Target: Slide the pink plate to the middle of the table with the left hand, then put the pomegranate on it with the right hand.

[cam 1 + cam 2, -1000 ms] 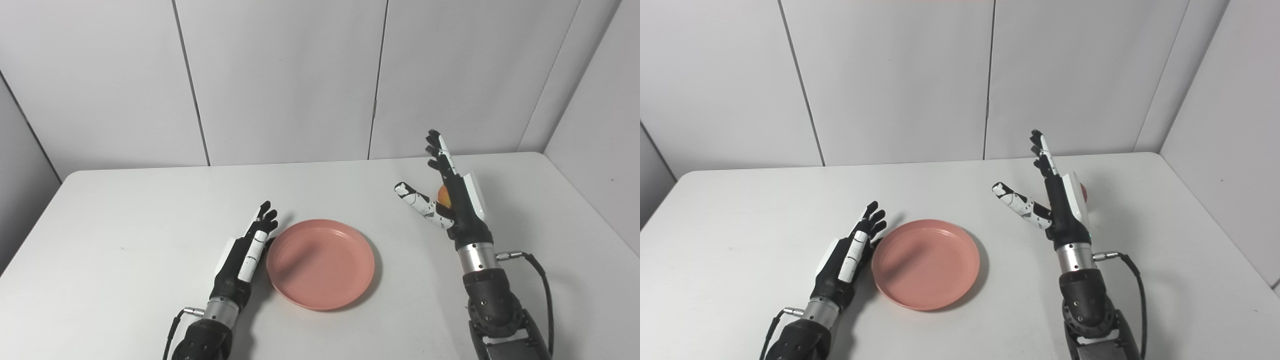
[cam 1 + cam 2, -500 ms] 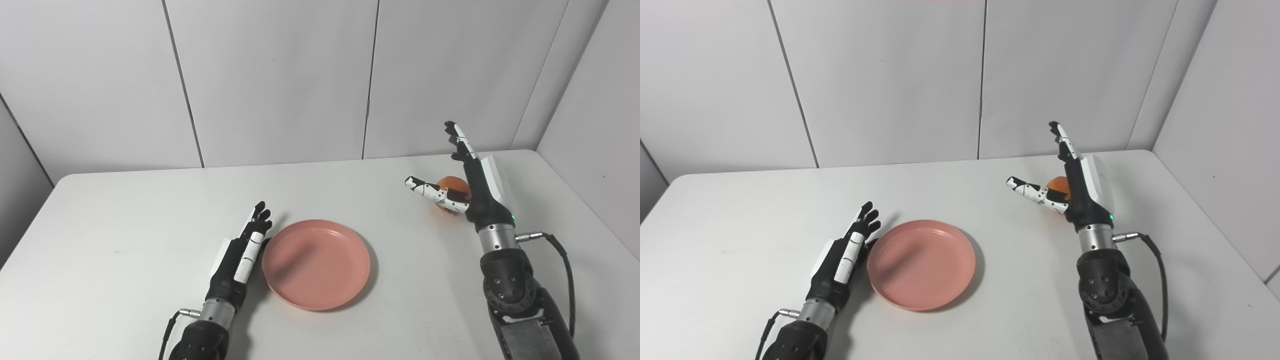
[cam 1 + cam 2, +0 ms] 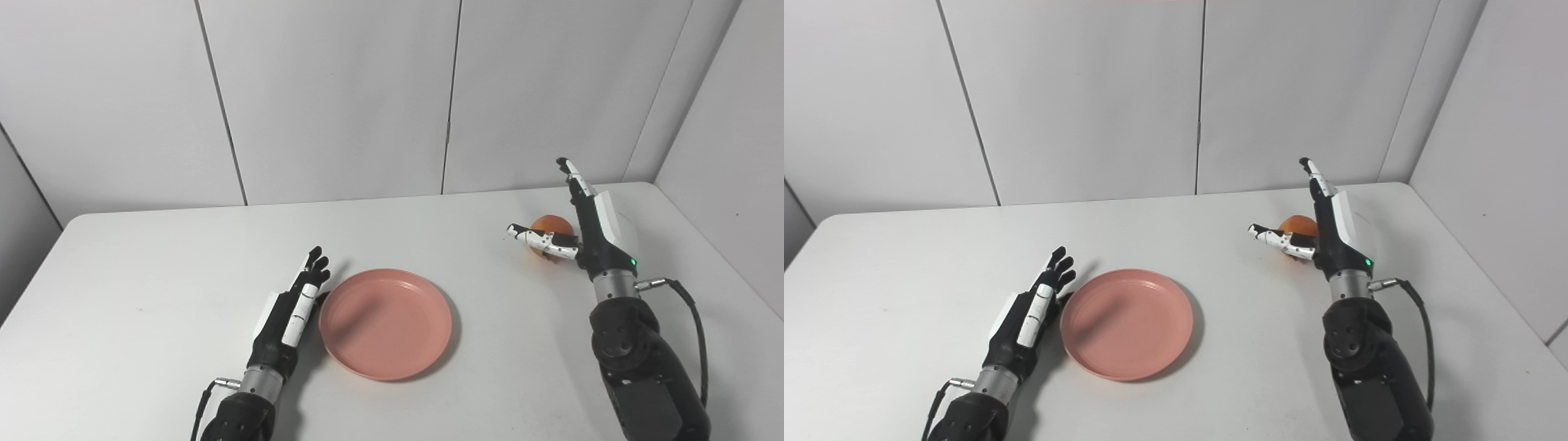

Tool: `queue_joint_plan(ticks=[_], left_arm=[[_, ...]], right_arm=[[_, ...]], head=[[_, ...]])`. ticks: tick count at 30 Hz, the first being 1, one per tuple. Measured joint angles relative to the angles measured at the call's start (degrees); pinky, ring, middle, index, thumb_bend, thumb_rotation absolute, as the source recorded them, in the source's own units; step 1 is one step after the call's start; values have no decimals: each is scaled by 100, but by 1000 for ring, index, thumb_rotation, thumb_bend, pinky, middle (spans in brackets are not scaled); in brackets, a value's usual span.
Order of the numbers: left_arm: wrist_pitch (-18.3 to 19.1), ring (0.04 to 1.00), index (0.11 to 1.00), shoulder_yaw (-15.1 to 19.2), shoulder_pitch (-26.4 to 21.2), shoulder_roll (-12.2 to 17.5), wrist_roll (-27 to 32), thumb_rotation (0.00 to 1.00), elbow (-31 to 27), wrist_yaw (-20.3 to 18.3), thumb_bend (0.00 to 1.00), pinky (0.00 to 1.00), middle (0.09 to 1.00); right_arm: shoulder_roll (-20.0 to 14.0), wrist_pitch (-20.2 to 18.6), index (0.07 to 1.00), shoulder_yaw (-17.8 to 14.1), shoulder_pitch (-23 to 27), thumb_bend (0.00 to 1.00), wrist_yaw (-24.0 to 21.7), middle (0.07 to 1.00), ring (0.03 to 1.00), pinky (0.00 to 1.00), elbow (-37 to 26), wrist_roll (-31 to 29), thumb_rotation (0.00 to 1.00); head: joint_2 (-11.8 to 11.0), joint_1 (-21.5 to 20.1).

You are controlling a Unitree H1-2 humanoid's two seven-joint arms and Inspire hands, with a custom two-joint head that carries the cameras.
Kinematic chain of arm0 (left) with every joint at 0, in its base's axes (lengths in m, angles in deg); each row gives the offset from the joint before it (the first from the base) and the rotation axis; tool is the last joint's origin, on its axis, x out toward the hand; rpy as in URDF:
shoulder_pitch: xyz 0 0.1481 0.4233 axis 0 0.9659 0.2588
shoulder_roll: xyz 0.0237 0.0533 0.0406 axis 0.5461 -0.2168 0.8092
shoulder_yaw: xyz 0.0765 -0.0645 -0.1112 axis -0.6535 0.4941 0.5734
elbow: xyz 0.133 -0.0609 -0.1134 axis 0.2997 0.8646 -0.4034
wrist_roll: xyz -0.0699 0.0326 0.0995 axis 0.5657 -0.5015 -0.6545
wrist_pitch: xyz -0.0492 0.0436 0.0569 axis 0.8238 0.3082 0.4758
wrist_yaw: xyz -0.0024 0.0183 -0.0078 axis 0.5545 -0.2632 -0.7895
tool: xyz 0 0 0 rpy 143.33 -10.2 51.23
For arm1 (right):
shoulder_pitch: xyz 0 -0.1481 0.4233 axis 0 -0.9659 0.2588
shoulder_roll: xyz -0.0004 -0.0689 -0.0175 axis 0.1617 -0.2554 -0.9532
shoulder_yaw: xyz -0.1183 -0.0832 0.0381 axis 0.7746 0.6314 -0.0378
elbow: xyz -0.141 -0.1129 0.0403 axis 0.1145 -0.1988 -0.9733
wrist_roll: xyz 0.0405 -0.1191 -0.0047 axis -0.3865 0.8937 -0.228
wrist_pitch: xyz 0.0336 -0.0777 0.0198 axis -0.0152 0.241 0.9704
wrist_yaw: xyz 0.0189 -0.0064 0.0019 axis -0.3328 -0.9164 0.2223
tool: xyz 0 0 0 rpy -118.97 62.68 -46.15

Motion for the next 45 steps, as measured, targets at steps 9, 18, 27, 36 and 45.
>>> queue_joint_plan(ticks=[9, 18, 27, 36, 45], left_arm=[[-1, 964, 981, 6, 0, 11, 63, 1000, 0, -14, 680, 937, 976], [1, 959, 979, 12, 3, 29, 68, 1000, -40, -46, 665, 934, 971], [10, 959, 978, 11, 29, 51, 71, 1000, -75, -59, 676, 933, 971], [20, 964, 981, 22, 34, 53, 195, 1000, -79, -159, 674, 932, 975], [29, 972, 991, 37, 39, 46, 277, 1000, -87, -195, 660, 947, 984]], right_arm=[[-154, -69, 919, 133, 132, 887, 25, 918, 881, 779, 530, 16, 397], [-172, -135, 915, 228, 327, 882, 25, 908, 874, 765, 950, -1, 388], [-224, -164, 898, 268, 379, 856, 25, 891, 842, 732, 1374, -70, 336], [-241, -187, 846, 311, 425, 775, 64, 842, 779, 659, 1624, -144, 157], [-250, -185, 725, 328, 425, 651, 322, 695, 626, 514, 1767, -195, 2]], head=[[17, -9], [44, 9], [70, 9], [105, 18], [123, 44]])
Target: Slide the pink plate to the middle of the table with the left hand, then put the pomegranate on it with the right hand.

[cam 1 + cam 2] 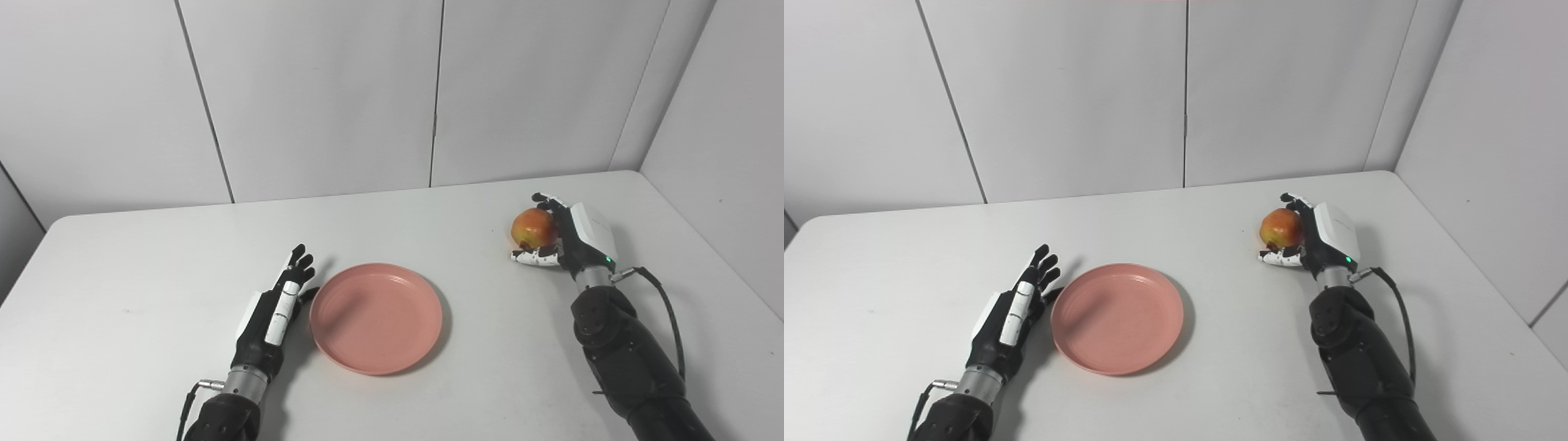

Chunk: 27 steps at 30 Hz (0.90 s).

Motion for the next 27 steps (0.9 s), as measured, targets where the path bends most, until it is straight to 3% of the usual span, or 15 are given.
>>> queue_joint_plan(ticks=[2, 5, 8, 21, 25, 27], left_arm=[[7, 972, 990, 2, 1, 0, 18, 1000, -1, 1, 661, 947, 983], [24, 976, 992, 2, 4, 0, 18, 1000, -22, 3, 662, 954, 986], [55, 978, 994, 2, 10, -2, 32, 1000, -49, 2, 656, 955, 988], [142, 973, 994, -19, 14, -8, 11, 1000, -96, 26, 645, 943, 984], [143, 967, 990, -48, 14, -9, -106, 1000, -107, 86, 637, 936, 982], [162, 969, 992, -70, 15, -13, -212, 1000, -134, 134, 641, 940, 985]], right_arm=[[0, 5, 693, 3, 1, 610, 198, 635, 558, 448, 123, -9, 0], [-13, 8, 538, 30, -1, 529, 435, 486, 429, 323, 157, 17, 0], [-35, 48, 533, 107, -3, 517, 620, 456, 411, 301, 186, 43, 0], [-43, 415, 543, 165, -15, 515, 1061, 442, 420, 326, 234, 16, 0], [-42, 513, 544, 164, -52, 515, 1093, 438, 390, 298, 35, 0, 0], [-36, 520, 540, 152, -108, 516, 1075, 442, 420, 329, -244, -71, 0]], head=[[9, 0], [9, 0], [18, 9], [18, 140], [0, 219], [9, 281]])
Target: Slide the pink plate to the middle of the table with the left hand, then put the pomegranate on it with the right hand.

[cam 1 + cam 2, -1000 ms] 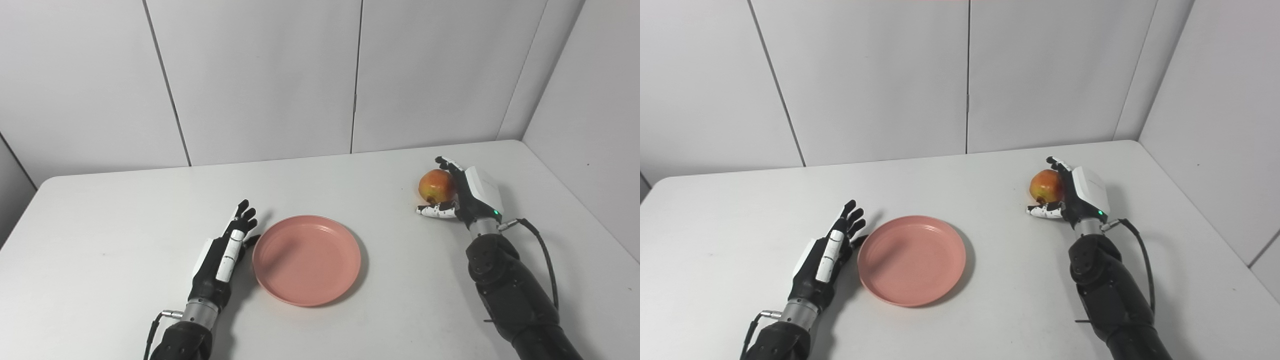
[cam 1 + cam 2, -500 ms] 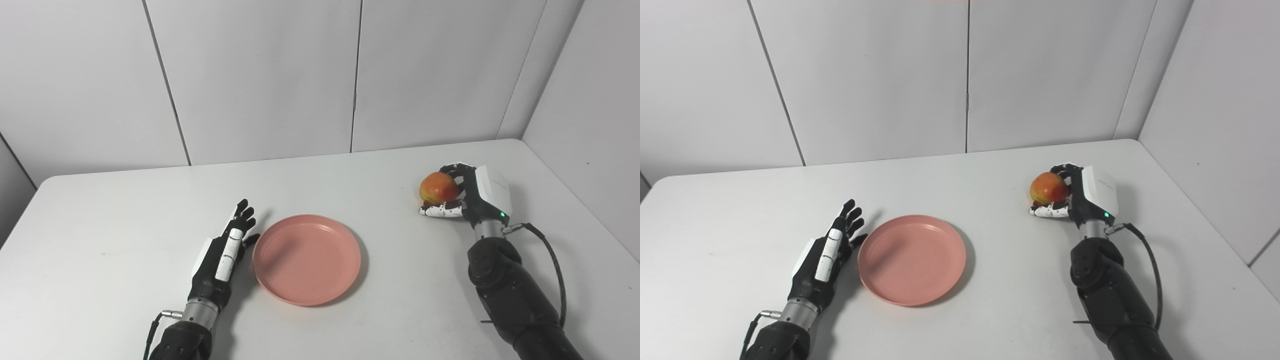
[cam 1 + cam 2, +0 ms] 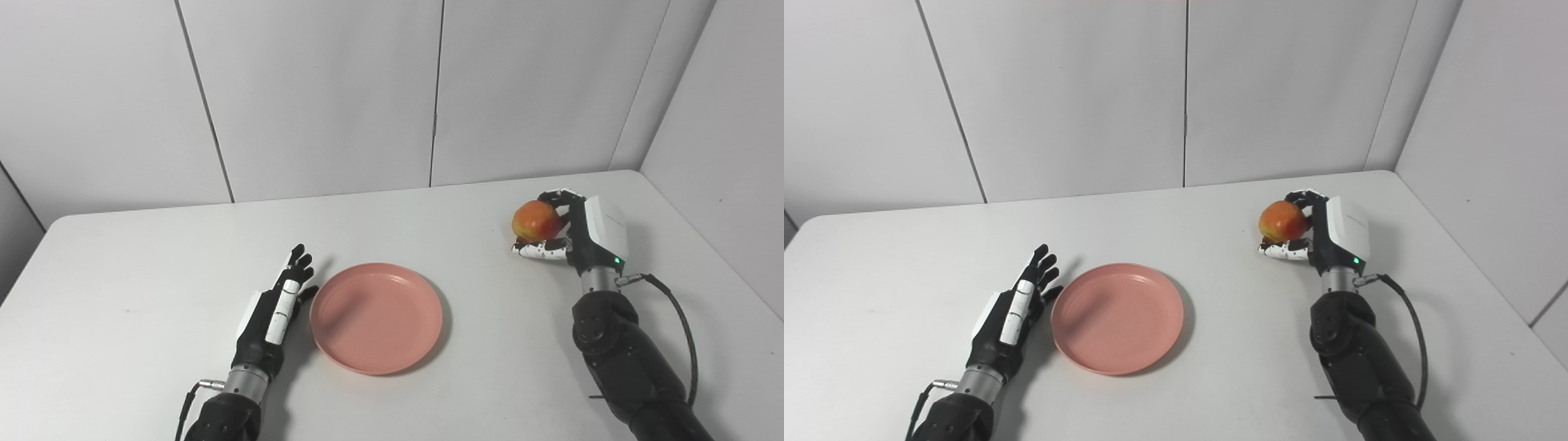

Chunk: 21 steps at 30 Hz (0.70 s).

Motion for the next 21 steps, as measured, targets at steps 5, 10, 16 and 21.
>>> queue_joint_plan(ticks=[5, 10, 16, 21], left_arm=[[56, 965, 988, -81, -1, -9, -253, 1000, -49, 117, 647, 932, 988], [62, 974, 996, -129, -1, -63, -384, 1000, -58, 244, 664, 936, 997], [53, 976, 1000, -92, -1, -199, -316, 1000, -19, 271, 677, 933, 1000], [-25, 973, 997, -44, -1, -302, -271, 1000, 46, 346, 659, 930, 1000]], right_arm=[[22, -2, 533, -18, -80, 518, -275, 451, 437, 347, -718, -214, 0], [122, -22, 531, 1, -163, 518, -632, 456, 459, 388, -1327, -304, 0], [363, -28, 532, 24, -272, 518, -997, 455, 446, 381, -1908, -378, 0], [486, -27, 535, 77, -364, 516, -1269, 454, 448, 377, -2138, -418, 0]], head=[[9, 158], [53, 290], [88, 465], [88, 527]])
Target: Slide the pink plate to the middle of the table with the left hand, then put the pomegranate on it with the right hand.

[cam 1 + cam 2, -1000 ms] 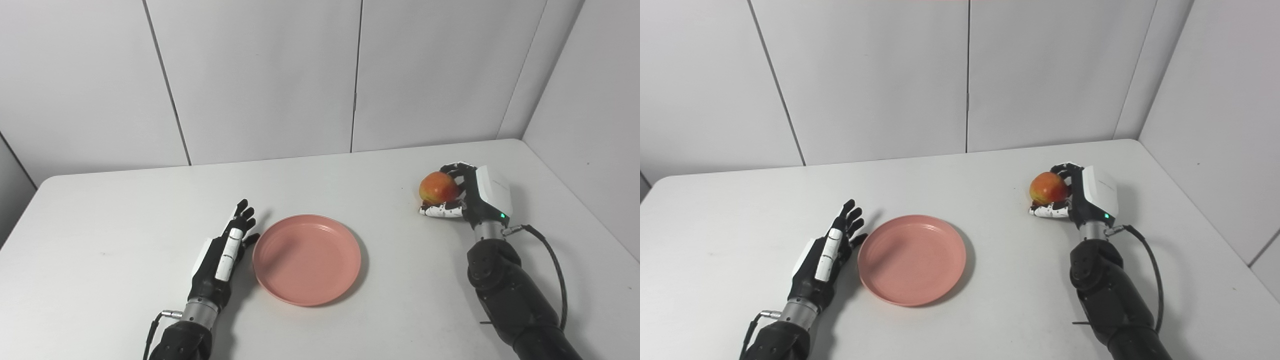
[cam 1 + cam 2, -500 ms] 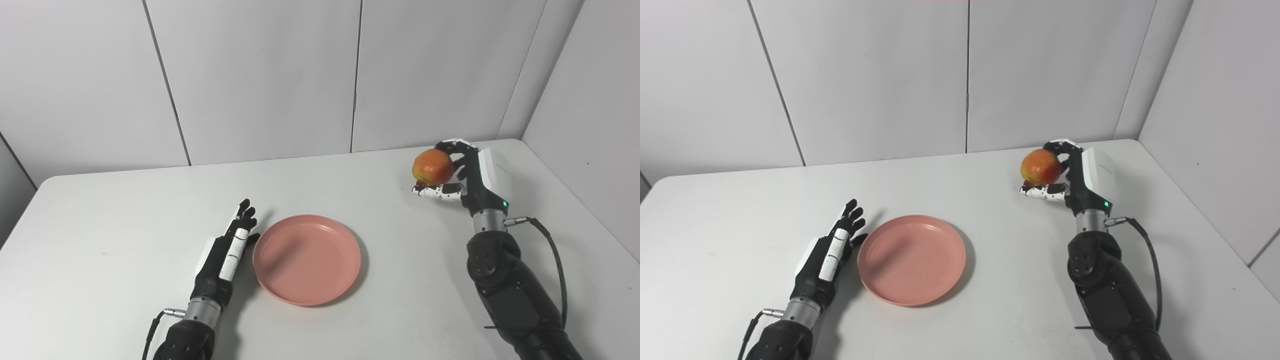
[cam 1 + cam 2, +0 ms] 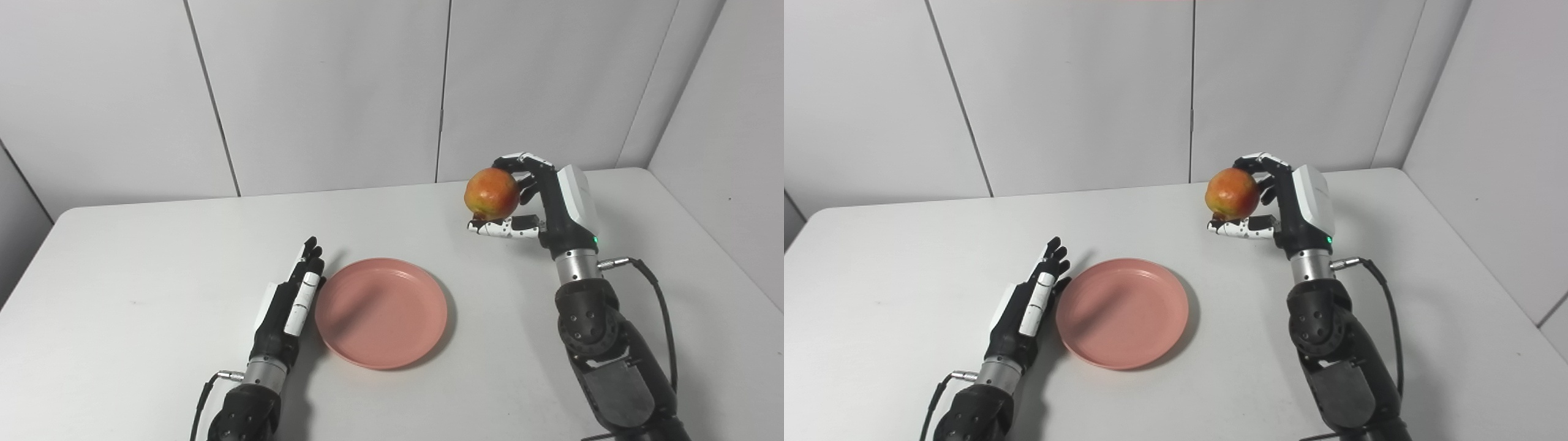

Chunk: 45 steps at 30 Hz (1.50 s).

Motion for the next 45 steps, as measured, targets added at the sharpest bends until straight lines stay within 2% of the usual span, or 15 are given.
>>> queue_joint_plan(ticks=[8, 14, 22, 26, 28, 32, 37, 45], left_arm=[[-144, 973, 994, 25, -1, -96, 20, 1000, 110, 118, 646, 935, 1000], [-214, 975, 993, 21, -2, -122, 63, 1000, 153, 122, 647, 934, 998], [-222, 989, 999, -5, -12, -149, 24, 1000, 177, 138, 671, 955, 1000], [-229, 992, 999, -18, -45, -175, -13, 1000, 223, 207, 660, 959, 1000], [-236, 999, 1000, -48, -47, -185, -50, 1000, 227, 221, 658, 968, 1000], [-244, 1000, 1000, -65, -77, -208, -82, 1000, 274, 243, 654, 969, 1000], [-244, 1000, 1000, -121, -110, -219, -180, 1000, 304, 252, 655, 976, 1000], [-346, 999, 1000, -100, -127, -275, -150, 1000, 368, 293, 642, 969, 1000]], right_arm=[[88, 18, 537, 200, -235, 516, -315, 447, 430, 358, -118, -99, 0], [196, 119, 530, 410, -391, 518, -507, 457, 449, 386, -194, -206, 0], [298, 130, 528, 735, -546, 518, -702, 459, 435, 359, -334, -55, 0], [301, 135, 533, 883, -595, 518, -740, 447, 440, 399, -343, 133, 0], [300, 266, 536, 904, -596, 517, -740, 442, 415, 362, -320, 116, 0], [322, 633, 533, 979, -603, 517, -827, 450, 431, 373, -300, -93, 0], [485, 671, 532, 1052, -657, 517, -993, 446, 413, 347, -290, -230, 0], [593, 711, 535, 1364, -689, 517, -1075, 450, 422, 351, -89, 52, 0]], head=[[9, 79], [-9, 115], [0, 158], [0, 167], [0, 167], [0, 194], [9, 238], [26, 325]])
